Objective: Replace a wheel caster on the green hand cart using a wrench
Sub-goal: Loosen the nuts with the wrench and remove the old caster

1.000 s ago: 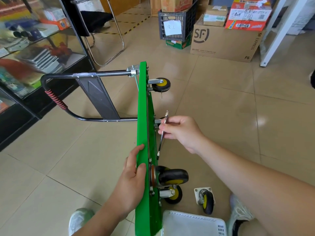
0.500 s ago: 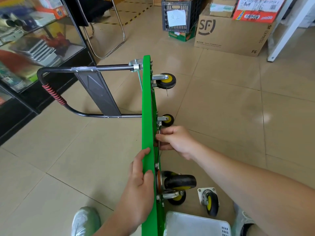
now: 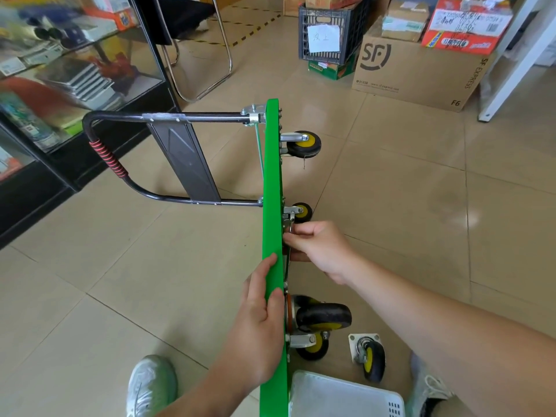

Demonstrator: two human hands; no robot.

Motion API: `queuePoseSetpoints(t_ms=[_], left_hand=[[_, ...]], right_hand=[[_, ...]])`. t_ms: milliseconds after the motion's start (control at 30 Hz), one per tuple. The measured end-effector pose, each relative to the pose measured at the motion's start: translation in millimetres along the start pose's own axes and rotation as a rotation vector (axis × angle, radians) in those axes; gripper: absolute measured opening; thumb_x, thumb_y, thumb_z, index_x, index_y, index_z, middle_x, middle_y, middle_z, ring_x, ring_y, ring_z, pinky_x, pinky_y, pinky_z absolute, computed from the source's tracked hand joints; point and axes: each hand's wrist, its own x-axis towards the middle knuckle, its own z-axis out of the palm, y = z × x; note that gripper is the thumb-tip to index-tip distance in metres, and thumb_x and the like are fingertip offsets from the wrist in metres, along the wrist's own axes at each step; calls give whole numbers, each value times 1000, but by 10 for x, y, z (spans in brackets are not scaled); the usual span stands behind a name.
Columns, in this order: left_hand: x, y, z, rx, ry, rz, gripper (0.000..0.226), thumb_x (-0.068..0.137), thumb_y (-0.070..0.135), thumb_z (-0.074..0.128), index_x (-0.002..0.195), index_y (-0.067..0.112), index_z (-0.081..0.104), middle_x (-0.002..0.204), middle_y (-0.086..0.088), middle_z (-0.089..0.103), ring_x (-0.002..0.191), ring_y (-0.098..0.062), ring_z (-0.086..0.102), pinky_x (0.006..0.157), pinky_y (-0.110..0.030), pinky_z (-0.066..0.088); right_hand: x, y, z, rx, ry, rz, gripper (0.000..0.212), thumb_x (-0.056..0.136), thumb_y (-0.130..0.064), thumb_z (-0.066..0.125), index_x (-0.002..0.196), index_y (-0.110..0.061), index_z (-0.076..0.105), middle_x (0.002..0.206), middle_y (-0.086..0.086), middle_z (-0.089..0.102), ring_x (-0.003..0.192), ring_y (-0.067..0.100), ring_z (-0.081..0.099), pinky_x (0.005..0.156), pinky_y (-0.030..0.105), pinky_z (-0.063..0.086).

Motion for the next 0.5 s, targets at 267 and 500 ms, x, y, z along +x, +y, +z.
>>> queuePoseSetpoints(t_ms=[267, 500], left_hand=[[7, -33, 28, 2, 27, 3, 46, 111, 27, 30, 153, 45, 25, 153, 13, 38, 127, 4, 47, 107, -13, 34], [36, -59, 45, -4, 38, -1, 44, 111, 27, 30, 151, 45, 26, 149, 10, 41, 106, 5, 58, 78, -1, 40]], right_hand=[[-45, -10, 75, -67, 46, -20, 16, 96, -11, 66, 107, -13, 77, 103, 0, 78, 100, 18, 73, 90, 44, 60], [-98, -26, 114, -84, 93, -18, 17, 96, -9, 65, 106, -14, 78, 100, 1, 78, 99, 18, 73, 90, 44, 60]])
